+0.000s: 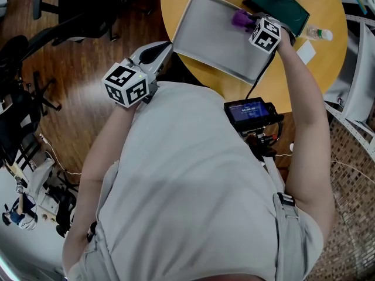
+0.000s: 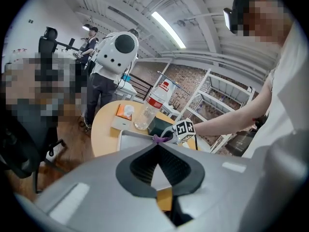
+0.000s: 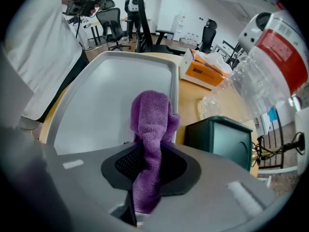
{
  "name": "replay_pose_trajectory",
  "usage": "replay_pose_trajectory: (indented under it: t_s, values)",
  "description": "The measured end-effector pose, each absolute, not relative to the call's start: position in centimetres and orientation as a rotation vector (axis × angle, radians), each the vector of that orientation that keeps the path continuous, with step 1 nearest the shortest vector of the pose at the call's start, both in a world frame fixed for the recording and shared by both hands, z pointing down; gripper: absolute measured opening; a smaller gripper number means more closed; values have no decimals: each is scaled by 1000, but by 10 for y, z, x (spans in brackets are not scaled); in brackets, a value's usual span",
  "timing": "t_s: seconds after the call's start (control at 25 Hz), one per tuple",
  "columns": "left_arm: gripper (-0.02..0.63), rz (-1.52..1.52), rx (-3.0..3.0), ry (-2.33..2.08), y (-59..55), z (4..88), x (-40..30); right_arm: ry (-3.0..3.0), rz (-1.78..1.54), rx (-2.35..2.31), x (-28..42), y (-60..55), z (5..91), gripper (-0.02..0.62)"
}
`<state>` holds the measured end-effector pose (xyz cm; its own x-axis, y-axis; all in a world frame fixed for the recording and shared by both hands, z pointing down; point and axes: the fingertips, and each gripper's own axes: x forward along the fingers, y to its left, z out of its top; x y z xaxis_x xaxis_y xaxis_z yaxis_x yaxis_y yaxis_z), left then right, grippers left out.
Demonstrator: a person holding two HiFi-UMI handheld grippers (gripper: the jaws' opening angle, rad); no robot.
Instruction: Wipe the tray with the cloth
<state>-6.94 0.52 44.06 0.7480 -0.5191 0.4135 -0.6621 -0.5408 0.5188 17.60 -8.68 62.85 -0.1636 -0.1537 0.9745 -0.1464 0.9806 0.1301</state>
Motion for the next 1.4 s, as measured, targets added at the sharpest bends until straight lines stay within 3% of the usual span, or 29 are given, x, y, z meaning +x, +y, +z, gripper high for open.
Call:
replay_pose_trajectory:
  t_s: [0.84, 1.4]
  values:
    - [0, 263, 2246, -883, 0, 454, -61, -1668, -105, 261, 129, -110, 643, 71]
    - [0, 232, 2265, -884, 5, 448, -71, -1785, 3, 119, 70, 8, 648, 72]
